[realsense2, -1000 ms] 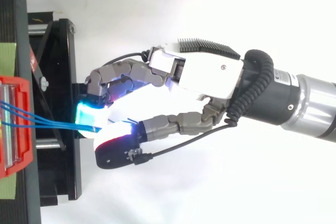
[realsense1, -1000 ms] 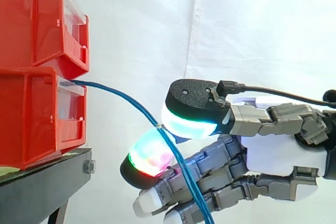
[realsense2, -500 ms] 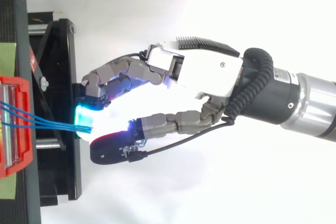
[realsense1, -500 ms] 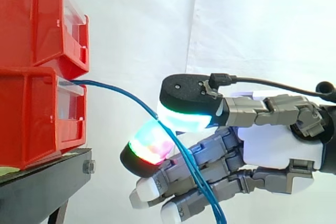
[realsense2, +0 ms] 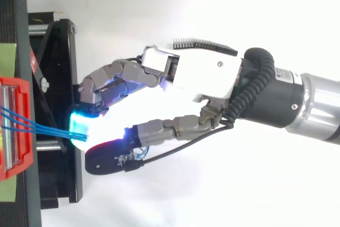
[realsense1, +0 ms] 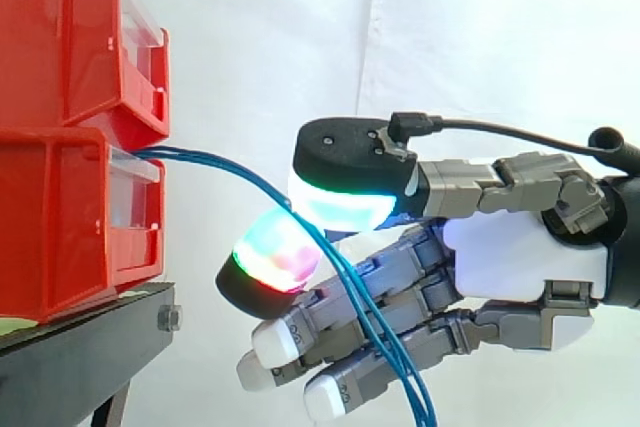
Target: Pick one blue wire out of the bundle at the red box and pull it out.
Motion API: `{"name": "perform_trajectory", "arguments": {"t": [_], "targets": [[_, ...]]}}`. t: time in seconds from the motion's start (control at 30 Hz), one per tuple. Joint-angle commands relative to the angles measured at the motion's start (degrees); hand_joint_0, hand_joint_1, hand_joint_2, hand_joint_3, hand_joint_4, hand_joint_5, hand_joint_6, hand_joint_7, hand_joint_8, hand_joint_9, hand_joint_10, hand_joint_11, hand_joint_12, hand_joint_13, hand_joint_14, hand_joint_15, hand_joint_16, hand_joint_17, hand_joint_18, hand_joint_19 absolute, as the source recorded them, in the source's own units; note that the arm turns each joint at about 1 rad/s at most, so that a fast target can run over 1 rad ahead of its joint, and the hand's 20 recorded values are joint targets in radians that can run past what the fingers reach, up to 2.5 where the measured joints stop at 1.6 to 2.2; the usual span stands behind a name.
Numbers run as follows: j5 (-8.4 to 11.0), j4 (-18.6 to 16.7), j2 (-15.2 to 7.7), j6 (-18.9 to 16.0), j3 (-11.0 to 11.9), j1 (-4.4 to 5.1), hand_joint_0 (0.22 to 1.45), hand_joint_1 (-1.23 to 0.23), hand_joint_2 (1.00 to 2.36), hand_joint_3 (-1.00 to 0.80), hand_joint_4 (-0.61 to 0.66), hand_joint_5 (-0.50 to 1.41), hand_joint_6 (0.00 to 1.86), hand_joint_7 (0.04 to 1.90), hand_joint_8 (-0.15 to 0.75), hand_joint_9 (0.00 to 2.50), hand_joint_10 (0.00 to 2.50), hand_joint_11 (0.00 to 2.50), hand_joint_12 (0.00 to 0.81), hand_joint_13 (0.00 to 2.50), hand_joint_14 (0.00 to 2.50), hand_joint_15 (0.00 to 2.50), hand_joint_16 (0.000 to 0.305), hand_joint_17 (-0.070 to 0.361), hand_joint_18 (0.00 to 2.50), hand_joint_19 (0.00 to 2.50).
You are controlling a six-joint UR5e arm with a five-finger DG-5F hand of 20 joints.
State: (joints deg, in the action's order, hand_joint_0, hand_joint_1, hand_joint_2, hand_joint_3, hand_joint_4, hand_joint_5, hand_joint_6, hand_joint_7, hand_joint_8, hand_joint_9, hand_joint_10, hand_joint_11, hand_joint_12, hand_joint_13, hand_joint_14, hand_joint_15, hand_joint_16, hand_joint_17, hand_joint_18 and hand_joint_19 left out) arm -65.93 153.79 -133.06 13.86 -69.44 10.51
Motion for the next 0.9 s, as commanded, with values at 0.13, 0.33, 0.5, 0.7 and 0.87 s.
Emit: {"name": "perform_trajectory", "arguments": {"t": [0.13,0.33,0.5,0.7,0.87], "targets": [[-0.25,0.28,0.09,-2.43,0.53,0.30,0.64,-0.71,1.02,-0.15,0.21,-0.22,0.89,0.92,0.386,0.73,0.01,0.46,0.473,0.55,0.01,0.19,0.062,0.139,0.69,0.38],[-0.25,2.30,0.70,-3.75,0.97,0.47,0.61,-0.67,1.02,-0.08,0.19,-0.21,0.89,0.97,0.386,0.75,0.01,0.47,0.476,0.55,0.01,0.19,0.062,0.140,0.68,0.40],[-0.25,5.47,2.20,-4.10,0.97,0.65,0.65,-0.70,1.02,-0.12,0.15,-0.22,0.90,0.92,0.385,0.74,0.01,0.47,0.473,0.55,0.01,0.19,0.062,0.139,0.69,0.38],[-0.43,9.60,2.63,-4.80,0.97,0.74,0.65,-0.74,1.02,-0.17,0.24,-0.22,0.89,0.89,0.380,0.73,0.01,0.49,0.473,0.57,0.01,0.20,0.061,0.137,0.70,0.38],[-0.34,9.86,2.63,-7.79,0.97,0.74,0.60,-0.69,1.02,-0.23,0.25,-0.22,0.89,0.94,0.388,0.75,0.01,0.50,0.480,0.57,0.01,0.21,0.062,0.139,0.70,0.40]]}}
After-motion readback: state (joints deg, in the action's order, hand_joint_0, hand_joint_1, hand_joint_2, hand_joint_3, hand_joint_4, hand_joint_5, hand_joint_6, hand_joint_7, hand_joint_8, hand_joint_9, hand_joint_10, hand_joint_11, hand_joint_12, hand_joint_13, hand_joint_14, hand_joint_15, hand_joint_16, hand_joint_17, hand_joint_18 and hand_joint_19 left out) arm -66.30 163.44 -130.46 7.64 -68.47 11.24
